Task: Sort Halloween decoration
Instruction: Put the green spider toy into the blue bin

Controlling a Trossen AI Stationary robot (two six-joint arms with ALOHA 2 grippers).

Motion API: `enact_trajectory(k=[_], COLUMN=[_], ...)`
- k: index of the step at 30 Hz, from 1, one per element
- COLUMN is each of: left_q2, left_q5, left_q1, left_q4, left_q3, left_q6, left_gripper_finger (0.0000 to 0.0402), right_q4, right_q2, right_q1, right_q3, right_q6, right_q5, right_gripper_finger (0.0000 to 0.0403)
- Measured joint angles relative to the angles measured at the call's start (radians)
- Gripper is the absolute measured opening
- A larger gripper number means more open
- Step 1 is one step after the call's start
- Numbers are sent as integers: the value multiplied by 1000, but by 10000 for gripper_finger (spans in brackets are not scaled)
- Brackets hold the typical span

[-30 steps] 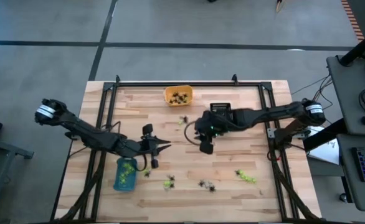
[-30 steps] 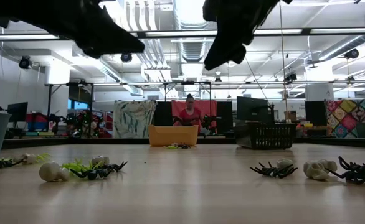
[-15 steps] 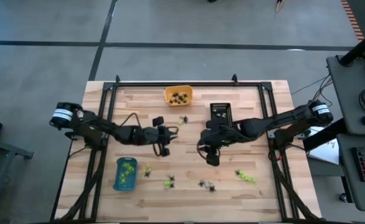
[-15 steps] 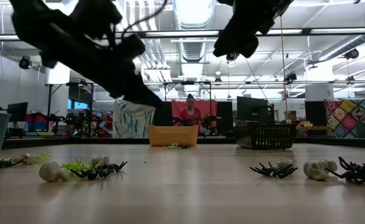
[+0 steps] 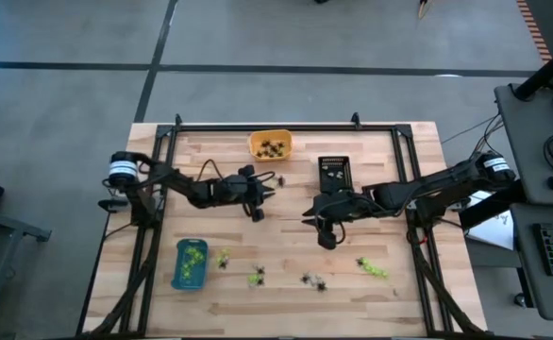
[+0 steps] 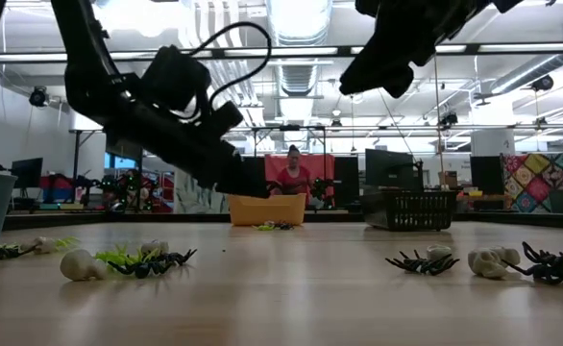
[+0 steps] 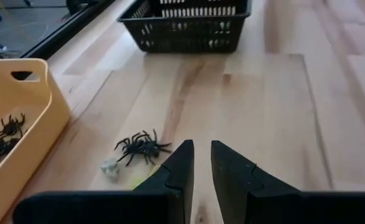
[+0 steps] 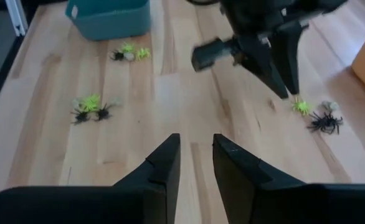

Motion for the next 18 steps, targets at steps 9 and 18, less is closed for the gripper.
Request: enact_trajectory(k=[9, 18], left_q2=[57, 106], left_q5=[-3, -16], left_q1=[41, 46], left_q4=[27, 88], left_q3=[0, 8], left_q6=[0, -1], left_gripper_finger=[53, 121], right_q4=[72, 77], right_q2=[0, 0], right_q1=[0, 0], right_q3=[-32, -32], right_q6=[-1, -2], right_q5=[0, 1], right_gripper_finger=[85, 87])
